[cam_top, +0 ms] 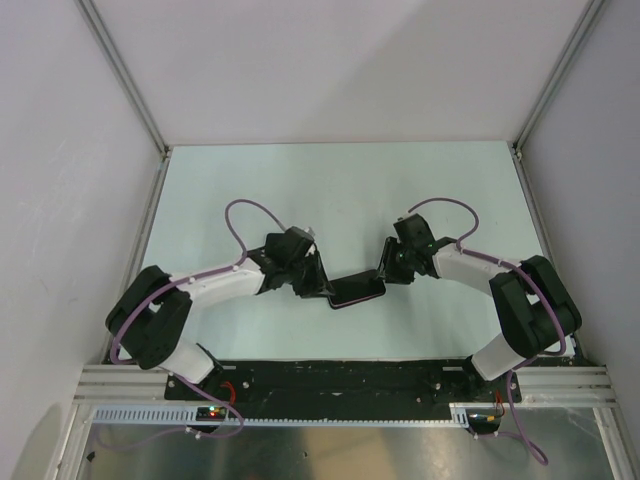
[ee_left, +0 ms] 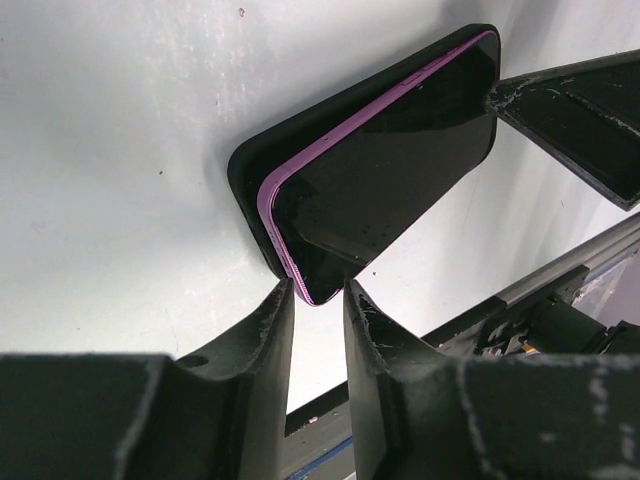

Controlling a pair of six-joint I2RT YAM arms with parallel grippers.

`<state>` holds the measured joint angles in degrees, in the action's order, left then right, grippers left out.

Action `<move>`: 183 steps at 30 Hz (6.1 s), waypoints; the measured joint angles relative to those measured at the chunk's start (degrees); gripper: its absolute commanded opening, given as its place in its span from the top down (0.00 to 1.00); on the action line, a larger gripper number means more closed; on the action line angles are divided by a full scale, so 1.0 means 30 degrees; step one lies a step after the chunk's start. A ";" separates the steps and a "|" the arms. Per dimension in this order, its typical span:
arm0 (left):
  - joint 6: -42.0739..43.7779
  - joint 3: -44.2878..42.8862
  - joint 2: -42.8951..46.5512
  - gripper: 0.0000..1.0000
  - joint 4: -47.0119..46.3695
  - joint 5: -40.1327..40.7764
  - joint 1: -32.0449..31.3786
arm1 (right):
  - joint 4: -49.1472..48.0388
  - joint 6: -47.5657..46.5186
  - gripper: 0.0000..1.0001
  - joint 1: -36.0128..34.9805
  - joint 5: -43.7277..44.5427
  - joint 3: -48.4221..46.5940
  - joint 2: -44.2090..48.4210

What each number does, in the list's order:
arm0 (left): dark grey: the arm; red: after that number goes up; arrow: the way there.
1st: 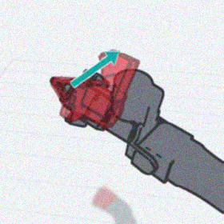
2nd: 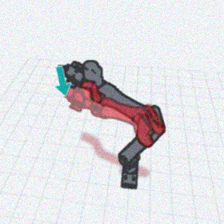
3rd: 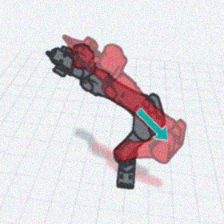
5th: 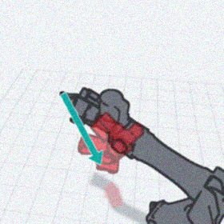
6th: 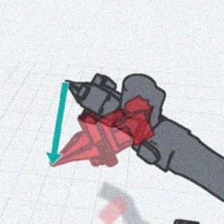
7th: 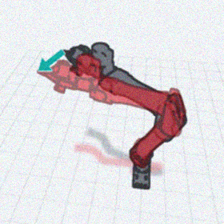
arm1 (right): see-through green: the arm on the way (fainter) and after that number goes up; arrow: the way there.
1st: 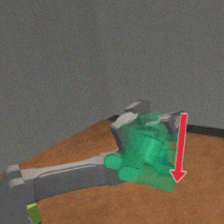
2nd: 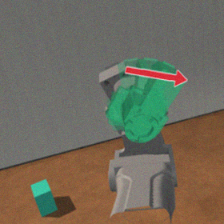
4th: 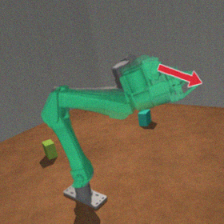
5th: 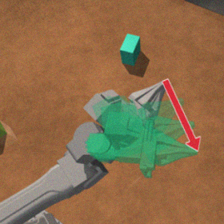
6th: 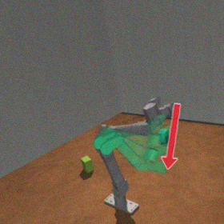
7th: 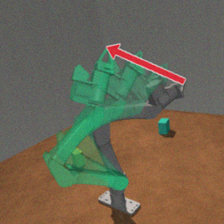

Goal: Put the phone into the phone case

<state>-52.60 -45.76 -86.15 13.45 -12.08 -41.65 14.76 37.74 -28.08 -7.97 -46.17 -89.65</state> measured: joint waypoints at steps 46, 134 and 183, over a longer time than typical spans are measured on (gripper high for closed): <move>-0.0466 -0.2790 -0.3519 1.00 0.2178 0.1071 -0.0656 | -0.0036 -0.0080 0.59 -0.0058 0.0561 0.0131 0.0007; 0.0240 -0.4743 -0.4845 1.00 0.4189 0.7526 -0.4226 | 0.0452 -0.1472 0.61 0.0306 0.1457 -0.0918 -0.0036; 0.1727 -0.4299 -0.4524 0.98 0.3555 0.3504 -0.2164 | 0.1450 -0.0787 0.63 -0.4925 1.0353 -0.2907 -0.2907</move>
<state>-47.42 -58.65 -99.72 24.12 -1.56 -48.14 19.11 35.38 -42.85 23.09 -54.89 -98.37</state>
